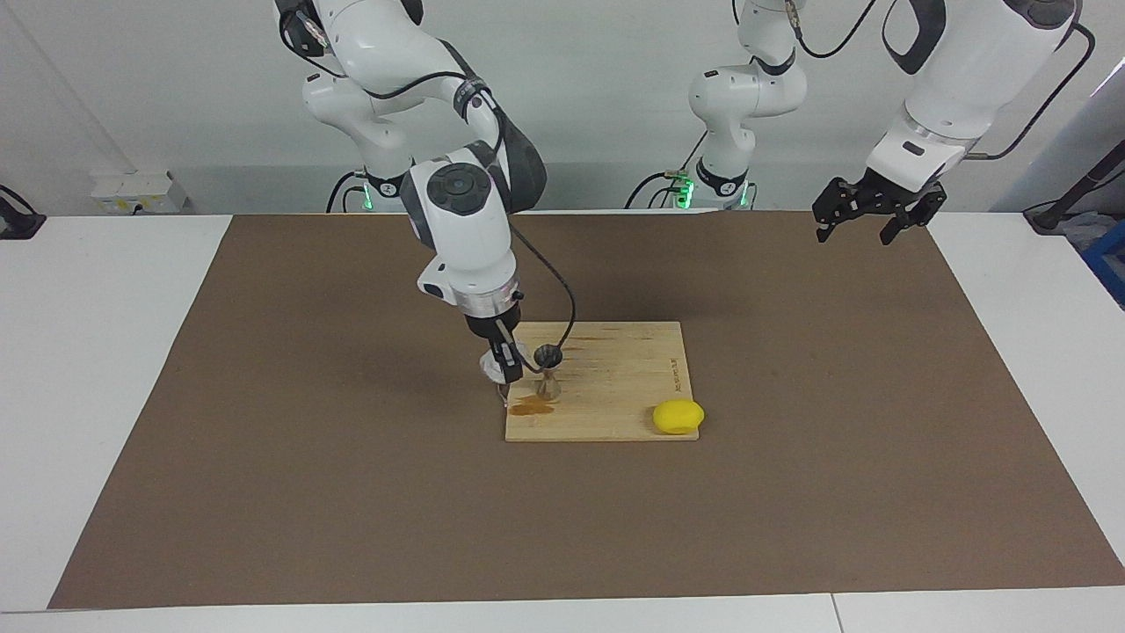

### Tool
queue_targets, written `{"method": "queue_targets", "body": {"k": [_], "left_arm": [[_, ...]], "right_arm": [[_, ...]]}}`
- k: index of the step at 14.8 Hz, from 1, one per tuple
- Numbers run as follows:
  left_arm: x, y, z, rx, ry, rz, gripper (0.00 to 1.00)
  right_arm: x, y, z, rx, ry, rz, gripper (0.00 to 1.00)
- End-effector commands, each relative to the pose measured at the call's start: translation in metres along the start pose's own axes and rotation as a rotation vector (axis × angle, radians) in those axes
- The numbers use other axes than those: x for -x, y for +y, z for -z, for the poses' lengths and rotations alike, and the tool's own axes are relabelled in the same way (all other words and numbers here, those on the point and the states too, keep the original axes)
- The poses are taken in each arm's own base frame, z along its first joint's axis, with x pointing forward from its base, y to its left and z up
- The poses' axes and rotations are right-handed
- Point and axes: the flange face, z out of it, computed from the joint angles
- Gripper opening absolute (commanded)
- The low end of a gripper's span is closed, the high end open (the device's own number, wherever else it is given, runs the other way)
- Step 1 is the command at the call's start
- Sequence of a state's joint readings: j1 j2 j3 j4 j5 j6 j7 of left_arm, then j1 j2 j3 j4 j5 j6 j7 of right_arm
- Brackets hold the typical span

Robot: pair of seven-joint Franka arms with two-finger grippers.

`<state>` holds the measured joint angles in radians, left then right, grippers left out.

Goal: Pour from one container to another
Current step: 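Carry the glass cup back and lower it onto the table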

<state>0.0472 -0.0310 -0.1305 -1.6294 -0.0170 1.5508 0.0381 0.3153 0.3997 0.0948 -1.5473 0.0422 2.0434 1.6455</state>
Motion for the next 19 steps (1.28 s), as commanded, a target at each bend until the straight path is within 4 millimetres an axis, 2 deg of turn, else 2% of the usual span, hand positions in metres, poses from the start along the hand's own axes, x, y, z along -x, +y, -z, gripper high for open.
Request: {"method": "queue_targets", "body": {"k": [1,4,6,8,12,16,19], "left_arm": [[0.009,-0.001,0.001,0.002,0.011,0.013,1.0],[0.009,-0.001,0.001,0.002,0.011,0.013,1.0],[0.009,-0.001,0.001,0.002,0.009,0.013,1.0],[0.009,-0.001,0.001,0.002,0.009,0.013,1.0],[0.009,-0.001,0.001,0.002,0.011,0.013,1.0],[0.009,-0.001,0.001,0.002,0.009,0.013,1.0],[0.009,-0.001,0.001,0.002,0.011,0.013,1.0]], "right_arm": [[-0.04,0.001,0.004,0.01,-0.094,-0.024,0.0],[-0.098,0.009,-0.003,0.018,-0.188,-0.074,0.0],[-0.142,0.025,-0.011,0.015,-0.267,-0.105,0.0],[-0.182,0.047,-0.023,0.004,-0.336,-0.101,0.0],[-0.268,0.098,-0.068,-0.024,-0.455,-0.1,0.0],[-0.317,0.133,-0.104,-0.05,-0.552,-0.112,0.0],[-0.331,0.152,-0.124,-0.06,-0.591,-0.113,0.0]]}}
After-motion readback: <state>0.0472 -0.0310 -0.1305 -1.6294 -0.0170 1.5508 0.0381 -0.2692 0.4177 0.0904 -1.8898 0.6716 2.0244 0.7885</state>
